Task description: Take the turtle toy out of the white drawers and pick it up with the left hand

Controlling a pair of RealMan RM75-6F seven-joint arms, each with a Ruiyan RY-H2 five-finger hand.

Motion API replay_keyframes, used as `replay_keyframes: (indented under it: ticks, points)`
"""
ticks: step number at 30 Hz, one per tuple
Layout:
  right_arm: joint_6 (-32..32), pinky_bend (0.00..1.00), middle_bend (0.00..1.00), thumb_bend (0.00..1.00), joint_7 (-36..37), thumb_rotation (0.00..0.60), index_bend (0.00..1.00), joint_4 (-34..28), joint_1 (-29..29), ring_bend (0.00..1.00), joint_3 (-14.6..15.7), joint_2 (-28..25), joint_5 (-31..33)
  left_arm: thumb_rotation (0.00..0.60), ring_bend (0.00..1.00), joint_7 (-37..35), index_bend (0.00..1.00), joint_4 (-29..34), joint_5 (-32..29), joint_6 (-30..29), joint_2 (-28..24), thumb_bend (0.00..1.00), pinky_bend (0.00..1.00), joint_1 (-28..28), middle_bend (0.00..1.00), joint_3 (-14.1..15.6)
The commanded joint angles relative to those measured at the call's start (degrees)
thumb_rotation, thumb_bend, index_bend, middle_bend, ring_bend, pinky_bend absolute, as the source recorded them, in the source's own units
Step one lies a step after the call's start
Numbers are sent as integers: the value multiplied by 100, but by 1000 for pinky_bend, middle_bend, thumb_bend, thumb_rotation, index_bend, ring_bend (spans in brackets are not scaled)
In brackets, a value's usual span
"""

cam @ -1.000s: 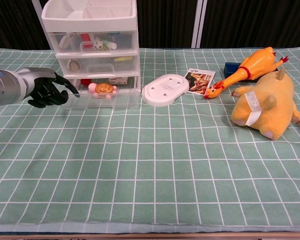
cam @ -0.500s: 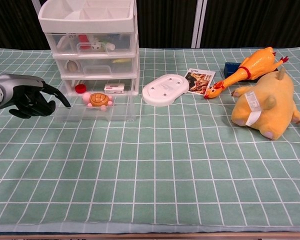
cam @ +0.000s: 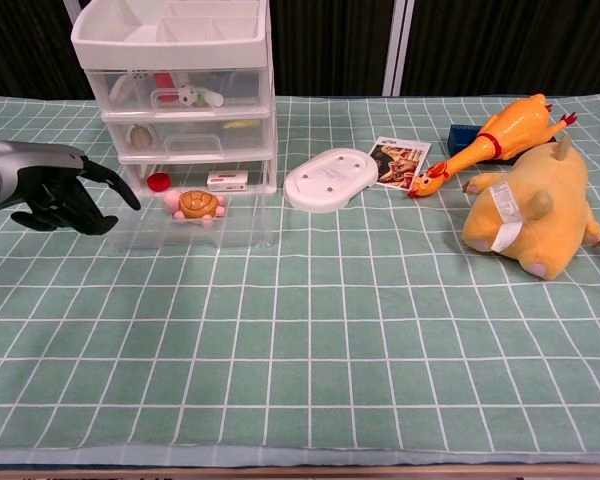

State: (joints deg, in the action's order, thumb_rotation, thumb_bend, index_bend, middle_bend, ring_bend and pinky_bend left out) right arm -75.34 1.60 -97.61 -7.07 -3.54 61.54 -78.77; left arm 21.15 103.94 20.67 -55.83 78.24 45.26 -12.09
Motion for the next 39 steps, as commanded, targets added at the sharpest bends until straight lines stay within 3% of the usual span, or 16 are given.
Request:
replay_keyframes:
  ticks: [1, 9, 13, 17, 27, 39]
  points:
    - [8, 185, 0, 63, 2, 600, 0, -3, -3, 0, 0, -1, 4, 600, 904, 35, 217, -40, 279, -163, -1, 264, 1000, 10, 836, 8]
    - [40, 186, 0, 63, 22, 600, 0, -11, -17, 0, -1, -1, 18, 600, 905, 510, 212, -223, 691, -487, -13, 216, 1000, 310, 832, -80]
    - [52, 186, 0, 64, 34, 600, 0, -21, -25, 0, -3, -6, 19, 600, 960, 1218, 218, -670, 919, -792, 186, 201, 1000, 592, 918, 87]
    - [69, 186, 0, 64, 59, 600, 0, -25, -31, 0, -6, -7, 30, 600, 1000, 1743, 303, -1038, 997, -962, 459, 201, 1000, 790, 995, 203]
    - [97, 185, 0, 64, 144, 600, 0, -33, -37, 0, -13, -21, 52, 600, 1000, 2191, 404, -1621, 561, -796, 964, 201, 1000, 1034, 1000, 143]
    - [135, 185, 0, 67, 242, 600, 0, -40, -46, 0, -20, -35, 79, 600, 1000, 2467, 428, -2456, 561, -556, 1579, 211, 1000, 1176, 1000, 248]
